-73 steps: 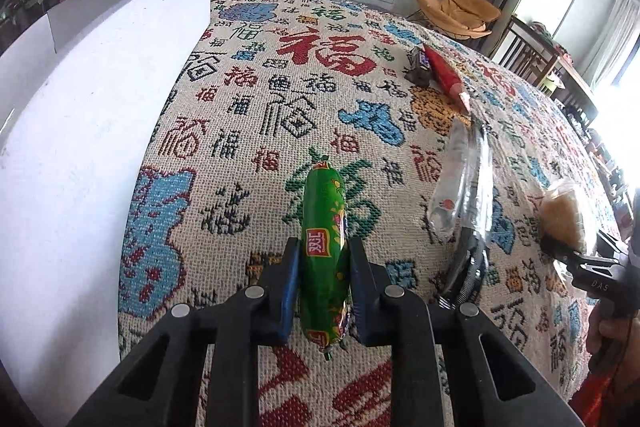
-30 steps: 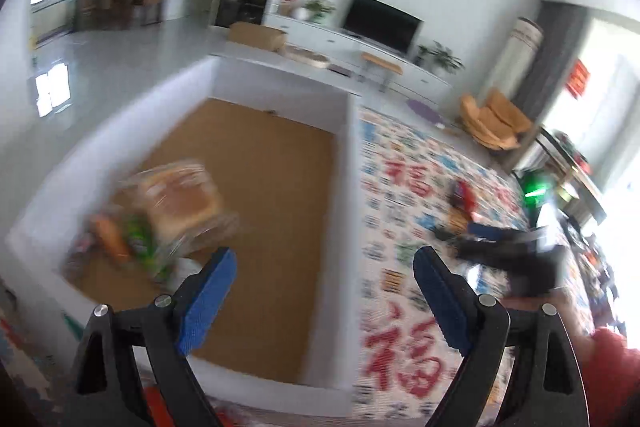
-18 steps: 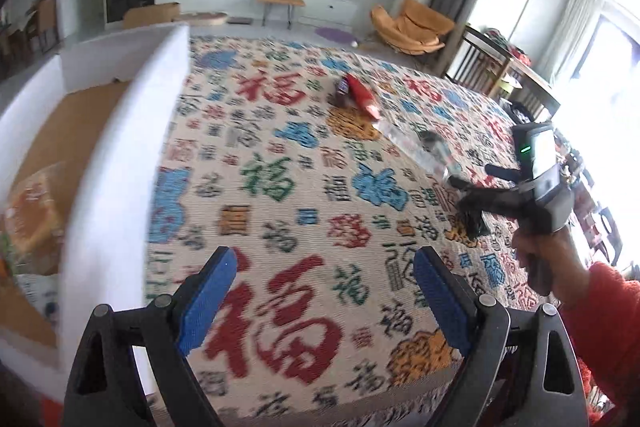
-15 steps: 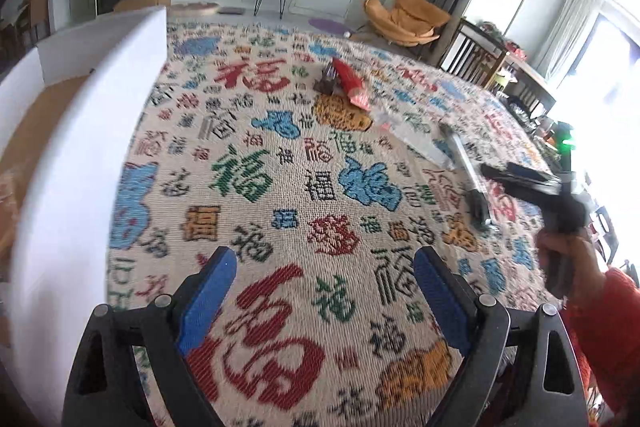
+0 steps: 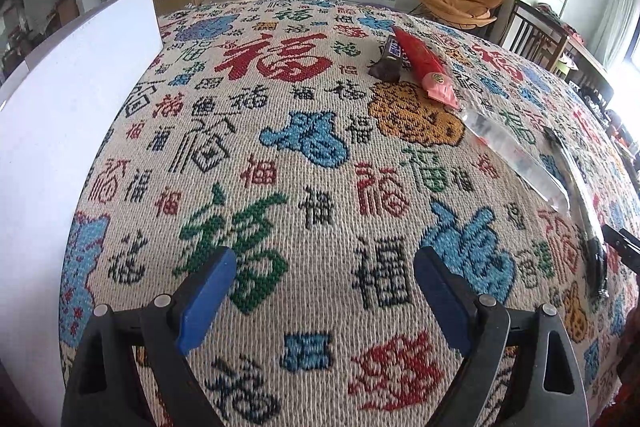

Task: Organize snacks
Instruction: 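Move both grippers back over the remaining snacks, then lower the left gripper onto the clear-wrapped stick and close it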

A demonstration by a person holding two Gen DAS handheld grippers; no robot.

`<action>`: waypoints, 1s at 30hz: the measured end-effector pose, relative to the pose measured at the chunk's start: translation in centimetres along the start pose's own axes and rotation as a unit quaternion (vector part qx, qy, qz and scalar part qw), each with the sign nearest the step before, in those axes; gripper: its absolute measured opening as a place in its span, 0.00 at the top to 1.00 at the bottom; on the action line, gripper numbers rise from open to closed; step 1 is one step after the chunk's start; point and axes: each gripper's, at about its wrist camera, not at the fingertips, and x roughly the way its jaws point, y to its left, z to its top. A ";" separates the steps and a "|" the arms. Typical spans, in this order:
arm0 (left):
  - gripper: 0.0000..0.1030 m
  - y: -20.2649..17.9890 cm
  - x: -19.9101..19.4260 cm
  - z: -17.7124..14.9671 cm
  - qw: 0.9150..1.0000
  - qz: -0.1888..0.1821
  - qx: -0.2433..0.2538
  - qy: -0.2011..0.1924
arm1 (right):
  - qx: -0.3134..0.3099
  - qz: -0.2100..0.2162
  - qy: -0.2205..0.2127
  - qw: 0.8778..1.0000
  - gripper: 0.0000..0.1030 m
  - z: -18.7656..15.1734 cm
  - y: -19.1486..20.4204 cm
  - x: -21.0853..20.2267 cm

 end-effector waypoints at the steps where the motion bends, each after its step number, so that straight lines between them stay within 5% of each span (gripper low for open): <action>1: 0.05 -0.3 0.3 0.0 1.000 0.009 0.011 -0.005 | 0.000 0.000 0.000 1.000 0.12 -0.1 0.1 0.0; 4: 0.01 -1.0 0.6 -0.3 0.999 0.034 0.036 -0.011 | 0.000 -0.001 -0.001 1.000 0.12 -0.1 0.0 0.0; 30: 0.00 -0.7 0.7 -0.3 0.999 0.031 0.026 -0.008 | -0.001 0.001 -0.001 1.000 0.12 0.0 0.1 0.2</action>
